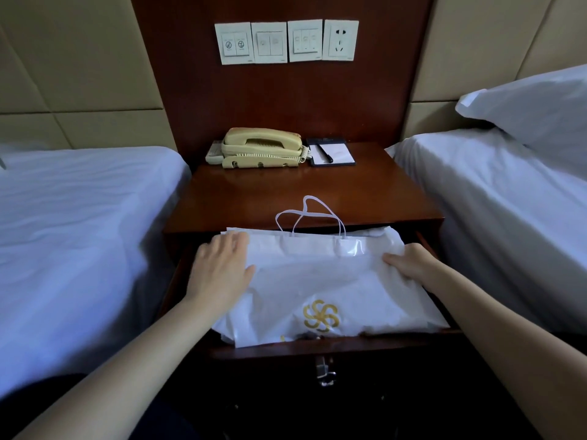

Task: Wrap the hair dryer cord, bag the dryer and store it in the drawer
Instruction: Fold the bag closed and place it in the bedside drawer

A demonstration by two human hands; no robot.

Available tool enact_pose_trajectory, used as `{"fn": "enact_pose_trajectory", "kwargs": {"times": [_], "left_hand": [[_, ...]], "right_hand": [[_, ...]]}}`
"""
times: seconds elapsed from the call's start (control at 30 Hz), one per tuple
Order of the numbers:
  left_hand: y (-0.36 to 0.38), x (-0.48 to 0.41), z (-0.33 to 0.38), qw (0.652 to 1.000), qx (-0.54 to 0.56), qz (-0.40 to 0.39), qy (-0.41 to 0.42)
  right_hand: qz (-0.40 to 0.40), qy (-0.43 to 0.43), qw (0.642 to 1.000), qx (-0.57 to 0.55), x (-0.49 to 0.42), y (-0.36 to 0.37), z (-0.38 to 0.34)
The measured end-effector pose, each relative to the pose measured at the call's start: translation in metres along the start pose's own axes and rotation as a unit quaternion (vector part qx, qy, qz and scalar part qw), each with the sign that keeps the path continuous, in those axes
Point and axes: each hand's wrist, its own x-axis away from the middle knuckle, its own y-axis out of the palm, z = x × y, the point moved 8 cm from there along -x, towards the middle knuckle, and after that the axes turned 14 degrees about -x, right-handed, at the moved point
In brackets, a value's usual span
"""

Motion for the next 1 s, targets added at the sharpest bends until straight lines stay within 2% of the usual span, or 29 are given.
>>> {"fn": "enact_pose_trajectory", "kwargs": {"times": [0.03,0.13,0.23,0.3,0.37,0.43,0.47,0.53,0.63,0.7,0.8,0.9,1.0], "left_hand": [[-0.006,-0.002,0.012,0.997,0.061,0.014,0.055],[0.007,-0.006,0.048,0.959,0.169,-0.17,0.151],[0.036,0.0,0.07,0.922,0.179,-0.312,0.141],[0.05,0.004,0.077,0.909,0.184,-0.351,0.126],[0.06,0.006,0.079,0.9,0.202,-0.37,0.11],[0.063,0.006,0.078,0.895,0.211,-0.379,0.102],[0.065,0.005,0.078,0.893,0.21,-0.386,0.101],[0.069,0.005,0.078,0.887,0.2,-0.404,0.102],[0.071,0.002,0.081,0.881,0.186,-0.422,0.103],[0.073,0.001,0.082,0.878,0.18,-0.432,0.101],[0.075,0.004,0.082,0.878,0.178,-0.433,0.102],[0.075,0.011,0.082,0.877,0.18,-0.433,0.107],[0.074,0.015,0.082,0.879,0.182,-0.428,0.108]], "right_hand": [[0.003,-0.01,1.0,0.005,-0.002,0.0,-0.001],[0.009,-0.028,1.0,0.01,-0.007,0.002,-0.001],[0.013,-0.03,0.999,0.034,-0.009,0.002,-0.002],[0.035,-0.034,0.992,0.115,-0.007,-0.004,-0.006],[0.075,-0.076,0.964,0.244,-0.001,-0.01,-0.021],[0.114,-0.182,0.914,0.345,0.007,-0.01,-0.048],[0.127,-0.253,0.889,0.36,0.013,-0.006,-0.065],[0.102,-0.393,0.859,0.313,0.024,0.011,-0.092],[-0.016,-0.517,0.821,0.242,0.043,0.052,-0.117],[-0.076,-0.554,0.791,0.249,0.057,0.083,-0.122],[-0.127,-0.554,0.779,0.266,0.059,0.112,-0.11],[-0.134,-0.553,0.783,0.252,0.058,0.115,-0.102],[-0.118,-0.558,0.761,0.309,0.059,0.117,-0.1]]}}
